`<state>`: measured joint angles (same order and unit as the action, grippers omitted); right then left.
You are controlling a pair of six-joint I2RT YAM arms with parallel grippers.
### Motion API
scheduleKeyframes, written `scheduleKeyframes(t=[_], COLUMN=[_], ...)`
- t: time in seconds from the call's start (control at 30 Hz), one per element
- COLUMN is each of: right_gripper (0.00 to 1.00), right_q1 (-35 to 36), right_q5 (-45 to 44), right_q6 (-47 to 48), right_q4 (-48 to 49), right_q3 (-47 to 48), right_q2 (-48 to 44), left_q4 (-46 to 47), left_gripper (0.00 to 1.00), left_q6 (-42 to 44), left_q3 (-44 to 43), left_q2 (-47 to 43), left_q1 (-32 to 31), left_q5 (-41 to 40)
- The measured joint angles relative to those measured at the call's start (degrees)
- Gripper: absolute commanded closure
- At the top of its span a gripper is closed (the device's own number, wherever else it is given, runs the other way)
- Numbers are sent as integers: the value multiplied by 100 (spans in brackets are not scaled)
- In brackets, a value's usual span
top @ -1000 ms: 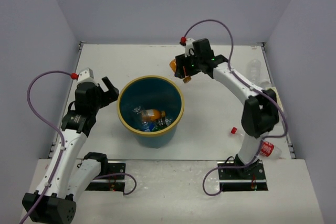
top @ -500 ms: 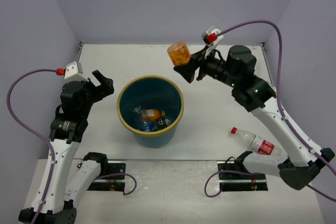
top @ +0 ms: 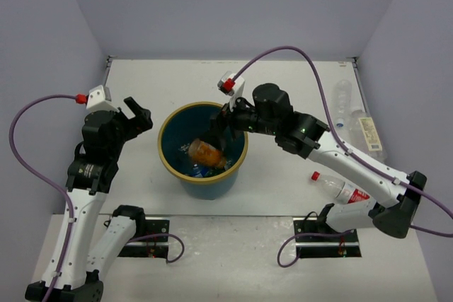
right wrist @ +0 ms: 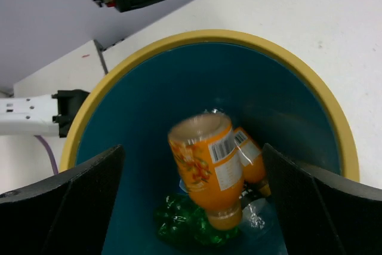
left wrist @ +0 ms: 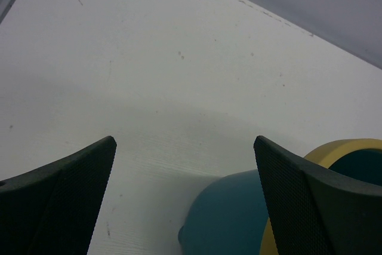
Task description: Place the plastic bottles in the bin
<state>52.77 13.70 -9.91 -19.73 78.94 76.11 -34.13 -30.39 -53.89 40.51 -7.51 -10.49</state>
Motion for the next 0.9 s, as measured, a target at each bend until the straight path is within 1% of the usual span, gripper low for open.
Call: scheduleKeyframes(t=[0.2,0.3,0.37,0.43,0.53,0.6,0.67,0.73,0.8,0.9], right_gripper=[1,1,1,1,1,1,1,1,1,1], right_q1=[-24,-81,-406,-1204,-2701,-3611,-4225,-4732,-5250,-5988], right_q5=[-1024,-1614,-1828,-1887,-2017,-1998,-1881,-1679,-1414,-1171], right_q6=[-251,-484,-732,-969,-1218,-1327,-1386,-1409,-1410,-1388], right_q4=[-38,-42,-34,-67,-160,-341,-398,-480,-574,-628], right_q3=[-18,-194,-401,-668,-1032,-1113,-1116,-1100,-971,-595], right_q2=[-241,-686,-1091,-1541,-2028,-2142,-2093,-1917,-1530,-548], left_q4=[4,5,17,16,9,11,11,11,13,11], left_gripper=[0,0,0,0,0,0,0,0,0,0], left_q6=[-2,-2,-2,-2,-2,-2,-2,-4,-2,-2], left_q3=[15,46,89,156,232,255,276,290,291,291], left_q2=[-105,-156,-190,-211,-211,-197,-195,-196,-199,-207], left_q1=[0,0,0,0,0,0,0,0,0,0], left_q5=[-5,-4,-2,1,3,5,5,-1,-8,-33])
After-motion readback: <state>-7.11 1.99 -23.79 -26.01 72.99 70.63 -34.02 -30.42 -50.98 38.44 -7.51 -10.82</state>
